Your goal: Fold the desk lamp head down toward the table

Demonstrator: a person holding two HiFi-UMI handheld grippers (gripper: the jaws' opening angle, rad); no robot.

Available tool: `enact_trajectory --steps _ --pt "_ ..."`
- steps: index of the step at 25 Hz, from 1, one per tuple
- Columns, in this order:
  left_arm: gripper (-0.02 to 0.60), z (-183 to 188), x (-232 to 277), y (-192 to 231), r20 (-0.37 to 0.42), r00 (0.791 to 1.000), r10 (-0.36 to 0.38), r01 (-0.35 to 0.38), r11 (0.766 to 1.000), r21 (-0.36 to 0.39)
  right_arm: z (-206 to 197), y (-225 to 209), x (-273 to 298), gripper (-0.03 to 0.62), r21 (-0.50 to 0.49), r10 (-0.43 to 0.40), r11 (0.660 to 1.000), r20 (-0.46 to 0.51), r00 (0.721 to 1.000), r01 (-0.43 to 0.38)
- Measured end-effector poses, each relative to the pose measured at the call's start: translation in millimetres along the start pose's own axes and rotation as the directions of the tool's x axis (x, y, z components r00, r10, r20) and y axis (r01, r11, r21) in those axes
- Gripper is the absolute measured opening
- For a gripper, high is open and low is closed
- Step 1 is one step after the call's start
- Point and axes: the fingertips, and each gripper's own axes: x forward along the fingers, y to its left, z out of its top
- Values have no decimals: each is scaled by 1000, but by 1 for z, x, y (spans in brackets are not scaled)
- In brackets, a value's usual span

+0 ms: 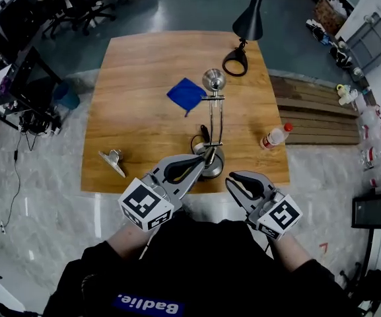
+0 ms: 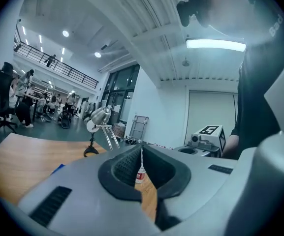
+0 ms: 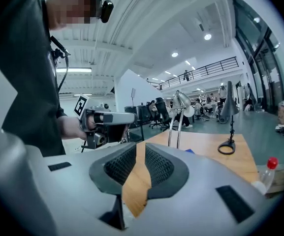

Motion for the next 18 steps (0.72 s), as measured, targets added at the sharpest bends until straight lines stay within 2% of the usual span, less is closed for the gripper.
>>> enact_trajectory --steps 2,7,12,18 --pt "9 -1 8 10 -7 1000 -2 2 1000 -6 -7 -10 8 65 0 -7 1000 -20 1000 7" --pt "11 -6 30 34 -38 999 27 -28 1000 -15 -29 -38 22 85 -12 -4 1000 -75 997 3" --pt "63 -3 52 54 -78 993 87 -90 995 -38 -49 -68 35 127 3 13 1000 -104 995 -12" --pt "114 -4 74 74 -128 983 135 -144 987 -69 -75 -94 58 161 -10 78 997 -147 986 -80"
